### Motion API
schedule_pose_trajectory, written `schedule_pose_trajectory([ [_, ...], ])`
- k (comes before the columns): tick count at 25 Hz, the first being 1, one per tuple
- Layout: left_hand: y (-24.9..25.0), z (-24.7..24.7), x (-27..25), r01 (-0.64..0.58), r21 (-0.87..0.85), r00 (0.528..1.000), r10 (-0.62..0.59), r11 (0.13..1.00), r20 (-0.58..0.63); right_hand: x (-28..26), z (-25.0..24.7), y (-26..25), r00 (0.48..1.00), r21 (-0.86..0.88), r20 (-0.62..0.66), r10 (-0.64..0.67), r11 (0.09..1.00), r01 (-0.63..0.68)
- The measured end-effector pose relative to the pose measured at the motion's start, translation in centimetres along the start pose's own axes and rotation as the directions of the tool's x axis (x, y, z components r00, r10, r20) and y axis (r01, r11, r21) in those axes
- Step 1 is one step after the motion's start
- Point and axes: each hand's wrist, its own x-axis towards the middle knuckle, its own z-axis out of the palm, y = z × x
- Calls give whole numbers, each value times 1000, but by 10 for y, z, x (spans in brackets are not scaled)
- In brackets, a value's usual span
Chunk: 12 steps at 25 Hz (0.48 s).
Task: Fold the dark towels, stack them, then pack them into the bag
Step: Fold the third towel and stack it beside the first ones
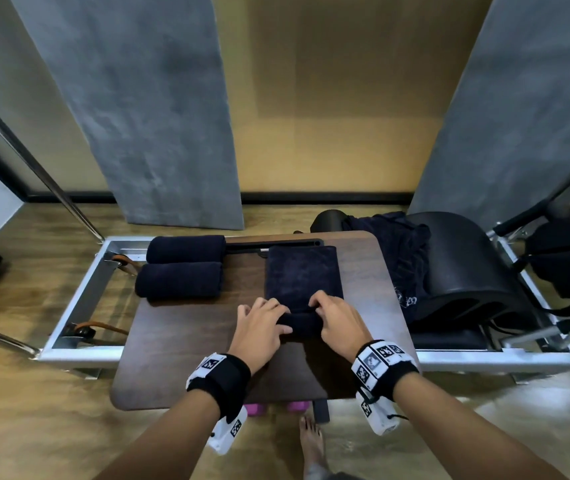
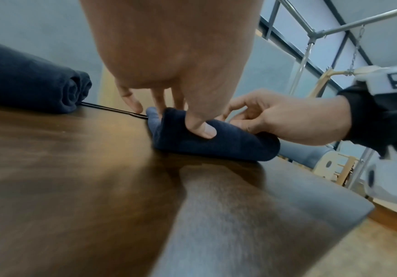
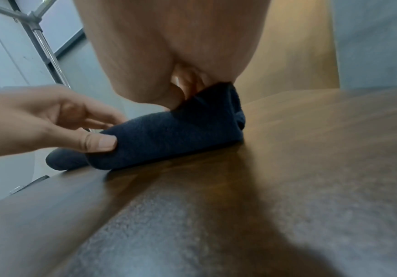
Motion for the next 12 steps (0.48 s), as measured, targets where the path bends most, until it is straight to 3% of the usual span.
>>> schedule_pose_trajectory([
  [2,-3,-1,13,6,37,1000,-7,999,19,-3,-2,6,988,-49,-97,-117,992,113],
  [5,-6,0,25,14,121,999,-20,993,45,-4,-2,12,983,-183,36,-177,966,181],
  [7,-6,1,28,16,152,999,-22,988,40,2,-1,15,980,-232,55,-193,952,200],
  [12,-16,4,24,13,13,989,-11,1000,-149,24,-3,19,991,-175,8,-134,975,133],
])
